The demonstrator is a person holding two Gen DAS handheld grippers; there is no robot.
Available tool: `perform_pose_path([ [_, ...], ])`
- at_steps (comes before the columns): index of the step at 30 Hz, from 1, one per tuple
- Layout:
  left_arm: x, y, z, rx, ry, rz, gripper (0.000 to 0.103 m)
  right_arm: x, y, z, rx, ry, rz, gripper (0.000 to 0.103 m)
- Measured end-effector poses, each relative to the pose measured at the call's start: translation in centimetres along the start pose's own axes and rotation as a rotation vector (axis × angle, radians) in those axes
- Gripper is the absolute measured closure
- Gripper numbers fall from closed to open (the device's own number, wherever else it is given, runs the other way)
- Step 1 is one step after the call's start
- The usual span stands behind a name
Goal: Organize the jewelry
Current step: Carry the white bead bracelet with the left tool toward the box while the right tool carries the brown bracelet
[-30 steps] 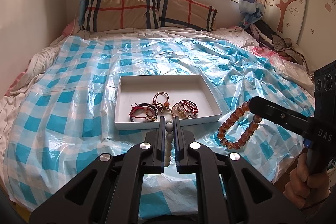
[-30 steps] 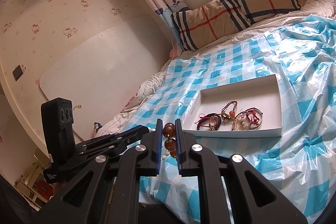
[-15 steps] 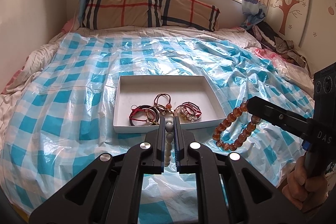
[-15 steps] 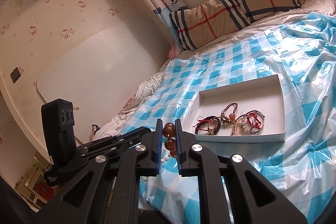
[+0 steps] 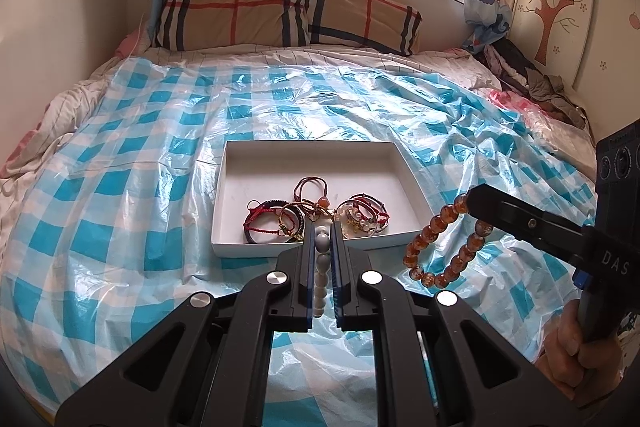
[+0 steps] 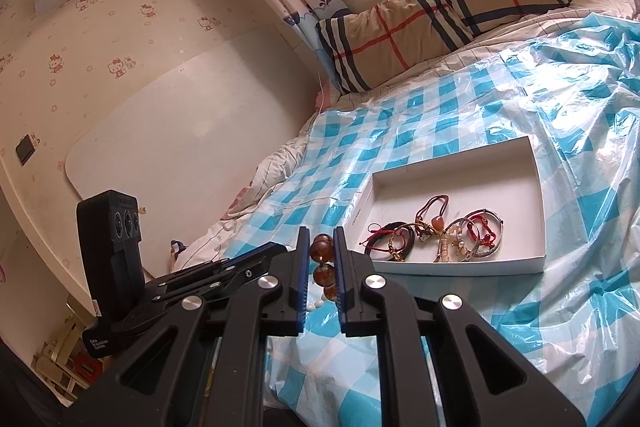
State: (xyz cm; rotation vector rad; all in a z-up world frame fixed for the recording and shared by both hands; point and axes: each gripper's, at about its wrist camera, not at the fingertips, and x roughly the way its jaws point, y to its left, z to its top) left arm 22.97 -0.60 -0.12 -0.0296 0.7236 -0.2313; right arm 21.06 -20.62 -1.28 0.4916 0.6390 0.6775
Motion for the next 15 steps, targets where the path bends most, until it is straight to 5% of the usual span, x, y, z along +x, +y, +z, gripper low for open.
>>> perform_pose_path([
  [15,0.78,0.21,0.19,-0.001,0.001,-0.003,0.096,0.45,-0.51,0.32,0.006,0.002,0.002,0.091],
])
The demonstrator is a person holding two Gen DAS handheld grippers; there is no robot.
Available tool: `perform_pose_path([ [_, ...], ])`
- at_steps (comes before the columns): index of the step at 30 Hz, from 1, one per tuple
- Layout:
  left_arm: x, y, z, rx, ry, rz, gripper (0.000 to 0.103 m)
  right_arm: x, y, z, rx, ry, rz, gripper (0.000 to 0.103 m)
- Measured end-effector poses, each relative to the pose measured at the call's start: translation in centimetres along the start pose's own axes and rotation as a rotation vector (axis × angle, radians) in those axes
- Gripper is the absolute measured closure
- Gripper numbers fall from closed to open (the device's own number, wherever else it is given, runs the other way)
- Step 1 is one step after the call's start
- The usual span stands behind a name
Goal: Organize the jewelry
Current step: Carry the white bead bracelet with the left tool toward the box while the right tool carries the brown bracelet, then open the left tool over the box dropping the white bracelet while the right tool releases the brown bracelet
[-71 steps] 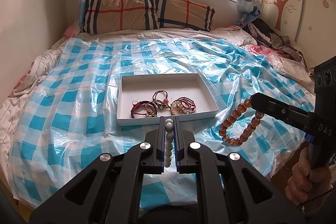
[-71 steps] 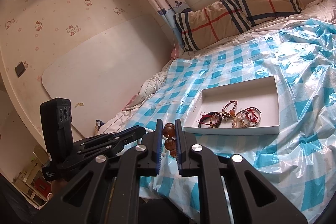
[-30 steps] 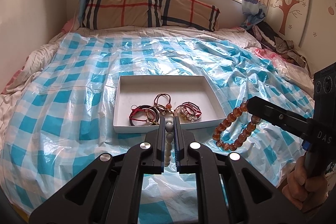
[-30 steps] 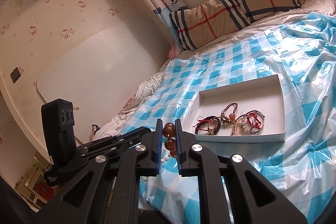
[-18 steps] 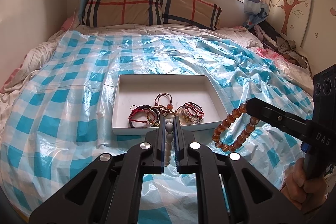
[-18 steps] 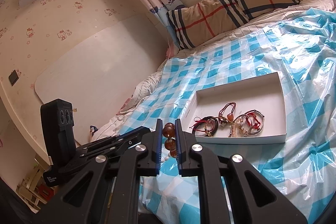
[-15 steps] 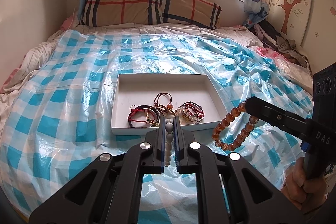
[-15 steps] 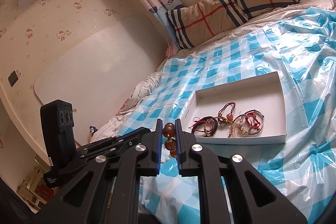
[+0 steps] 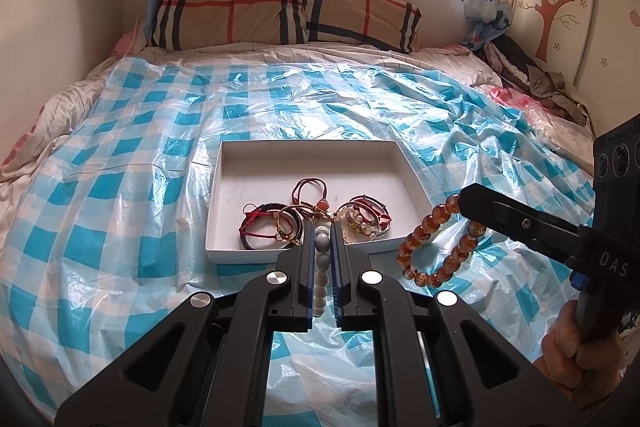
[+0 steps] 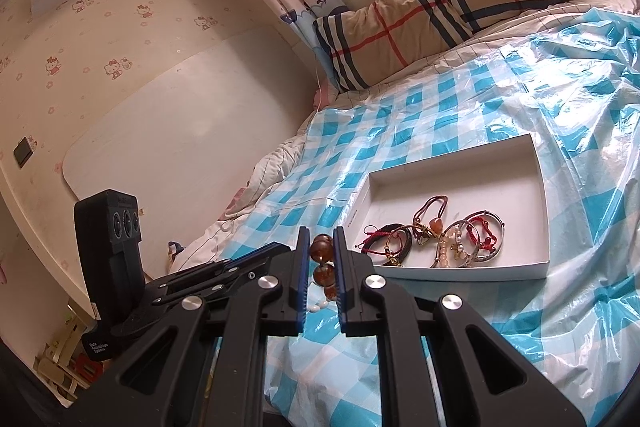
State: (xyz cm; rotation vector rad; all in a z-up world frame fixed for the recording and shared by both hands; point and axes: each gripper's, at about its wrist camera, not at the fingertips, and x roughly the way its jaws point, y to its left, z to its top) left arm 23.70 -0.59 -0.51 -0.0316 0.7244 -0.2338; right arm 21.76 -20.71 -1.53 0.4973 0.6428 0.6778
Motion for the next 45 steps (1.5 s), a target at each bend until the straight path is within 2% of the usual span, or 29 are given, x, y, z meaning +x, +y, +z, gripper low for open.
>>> perform_pose_path([
  [24,1.0,0.1,0.4,-0.002,-0.003,-0.002,0.096,1.8,-1.2,0.1,0.011,-0.001,-0.001,0.091],
  [33,3.5,-1.1,1.2,-0.006,-0.010,-0.004,0.096,3.3,-2.6,1.2,0.026,-0.010,-0.006,0.091],
  [38,4.5,0.1,2.0,-0.008,-0.010,-0.011,0.096,3.9,-3.3,1.6,0.031,-0.011,-0.004,0.091],
  [45,6.4,0.0,2.2,-0.001,-0.001,-0.021,0.096,5.3,-4.2,1.8,0.041,-0.002,-0.002,0.091],
])
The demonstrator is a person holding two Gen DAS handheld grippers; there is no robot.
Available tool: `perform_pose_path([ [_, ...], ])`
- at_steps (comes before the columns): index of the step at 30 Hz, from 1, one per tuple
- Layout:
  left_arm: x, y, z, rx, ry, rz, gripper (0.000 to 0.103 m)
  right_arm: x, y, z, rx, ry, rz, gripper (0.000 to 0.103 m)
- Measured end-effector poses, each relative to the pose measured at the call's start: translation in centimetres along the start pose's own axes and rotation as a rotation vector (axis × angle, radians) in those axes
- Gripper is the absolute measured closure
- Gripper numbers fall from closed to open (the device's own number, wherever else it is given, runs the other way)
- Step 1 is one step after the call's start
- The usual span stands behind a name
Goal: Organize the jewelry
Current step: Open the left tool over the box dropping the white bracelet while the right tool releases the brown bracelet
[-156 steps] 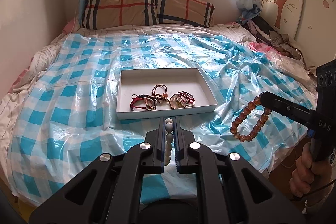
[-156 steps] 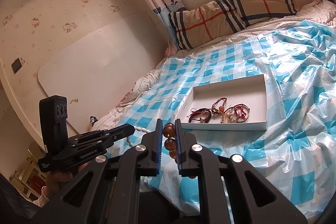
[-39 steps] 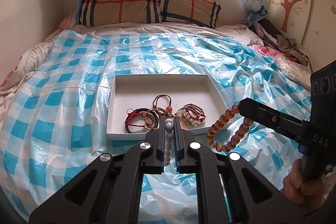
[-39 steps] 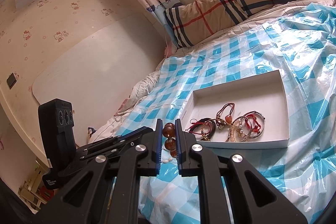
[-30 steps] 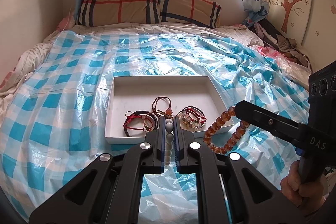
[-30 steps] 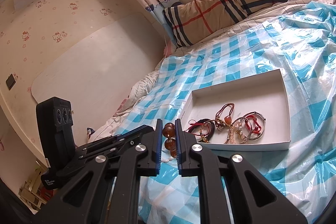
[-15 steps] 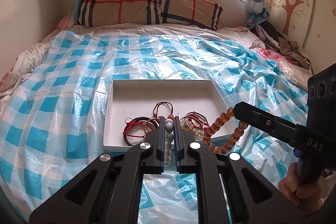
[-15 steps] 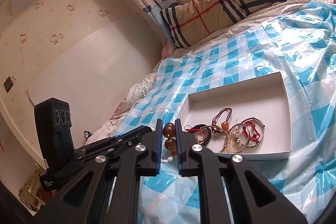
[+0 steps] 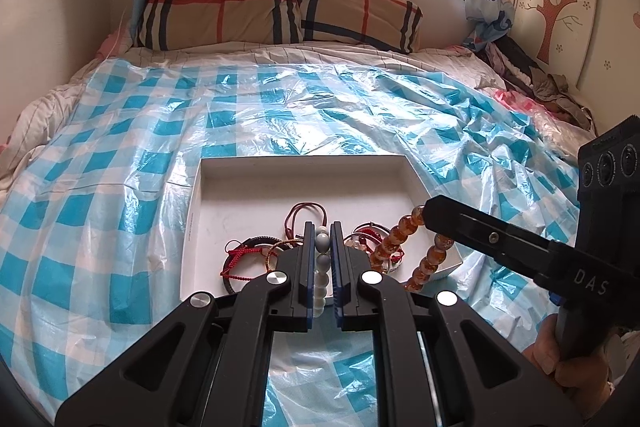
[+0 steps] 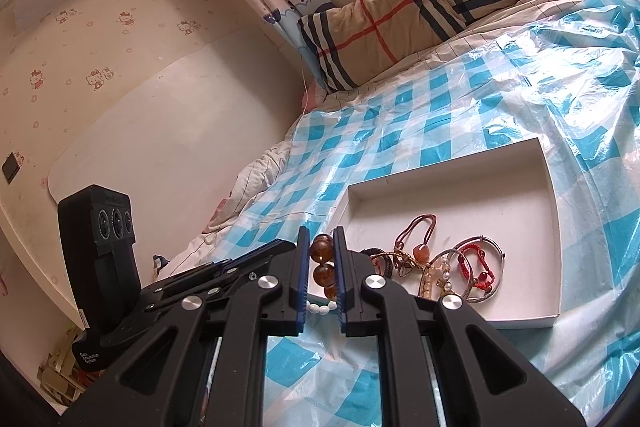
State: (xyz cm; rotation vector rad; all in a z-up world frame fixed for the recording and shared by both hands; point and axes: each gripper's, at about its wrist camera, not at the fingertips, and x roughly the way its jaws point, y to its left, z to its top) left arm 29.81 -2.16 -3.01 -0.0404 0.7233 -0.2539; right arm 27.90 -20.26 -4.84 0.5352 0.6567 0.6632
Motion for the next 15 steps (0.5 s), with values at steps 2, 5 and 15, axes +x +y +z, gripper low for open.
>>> perform_pose_path([
  [2,0.5,0.1,0.0,0.002,0.003,-0.002,0.096,0.5,-0.3,0.0,0.006,0.004,0.002,0.090],
  [5,1.3,0.2,0.1,0.002,0.005,-0.007,0.096,1.4,-0.8,0.2,0.013,0.007,0.005,0.090],
  [15,6.2,3.1,-0.8,-0.058,0.109,0.081,0.096,3.9,-3.5,0.2,0.007,0.041,-0.169,0.089],
])
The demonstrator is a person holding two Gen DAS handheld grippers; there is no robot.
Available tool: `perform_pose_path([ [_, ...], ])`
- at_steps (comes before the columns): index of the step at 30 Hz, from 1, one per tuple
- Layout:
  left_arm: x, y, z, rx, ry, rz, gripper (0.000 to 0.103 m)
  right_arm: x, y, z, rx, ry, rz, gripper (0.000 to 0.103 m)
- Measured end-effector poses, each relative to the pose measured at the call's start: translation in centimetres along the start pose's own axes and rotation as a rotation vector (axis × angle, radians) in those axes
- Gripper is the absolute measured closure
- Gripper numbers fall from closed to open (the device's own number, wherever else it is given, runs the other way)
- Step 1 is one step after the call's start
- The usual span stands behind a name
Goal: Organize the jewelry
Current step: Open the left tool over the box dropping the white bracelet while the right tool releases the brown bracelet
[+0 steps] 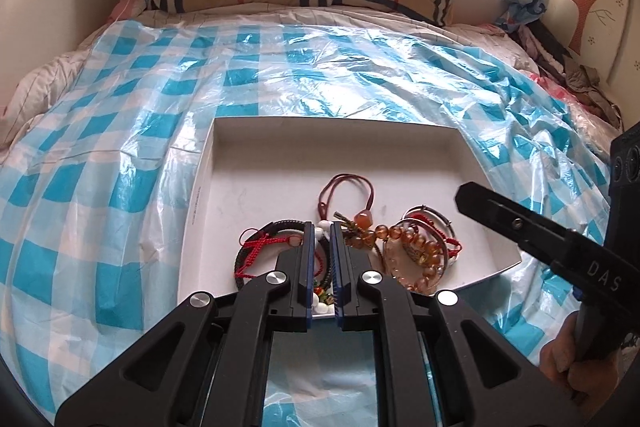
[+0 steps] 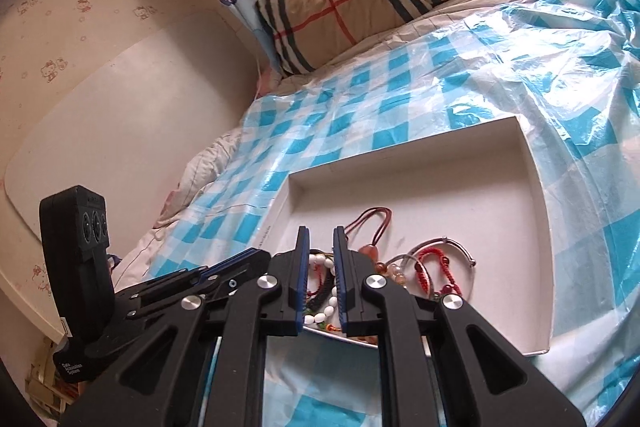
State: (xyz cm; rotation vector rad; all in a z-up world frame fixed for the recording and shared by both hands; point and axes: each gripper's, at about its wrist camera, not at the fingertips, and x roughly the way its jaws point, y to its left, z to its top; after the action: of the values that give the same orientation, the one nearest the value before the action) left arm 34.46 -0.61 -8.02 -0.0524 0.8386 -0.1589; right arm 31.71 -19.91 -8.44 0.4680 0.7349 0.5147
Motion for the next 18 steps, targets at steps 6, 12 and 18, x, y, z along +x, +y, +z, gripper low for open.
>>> perform_pose_path([
  [6,-2.8,0.8,-1.3,-0.008,0.001,0.052,0.061,-3.4,1.7,-0.6,-0.065,-0.005,-0.064,0.060],
  [12,-9.1,0.5,-3.1,-0.008,-0.047,0.089,0.036,-8.4,5.0,-2.2,-0.174,-0.024,-0.130,0.040],
  [18,-15.0,-0.3,-5.0,0.019,-0.085,0.118,0.024,-13.0,7.8,-4.4,-0.328,-0.041,-0.222,0.031],
])
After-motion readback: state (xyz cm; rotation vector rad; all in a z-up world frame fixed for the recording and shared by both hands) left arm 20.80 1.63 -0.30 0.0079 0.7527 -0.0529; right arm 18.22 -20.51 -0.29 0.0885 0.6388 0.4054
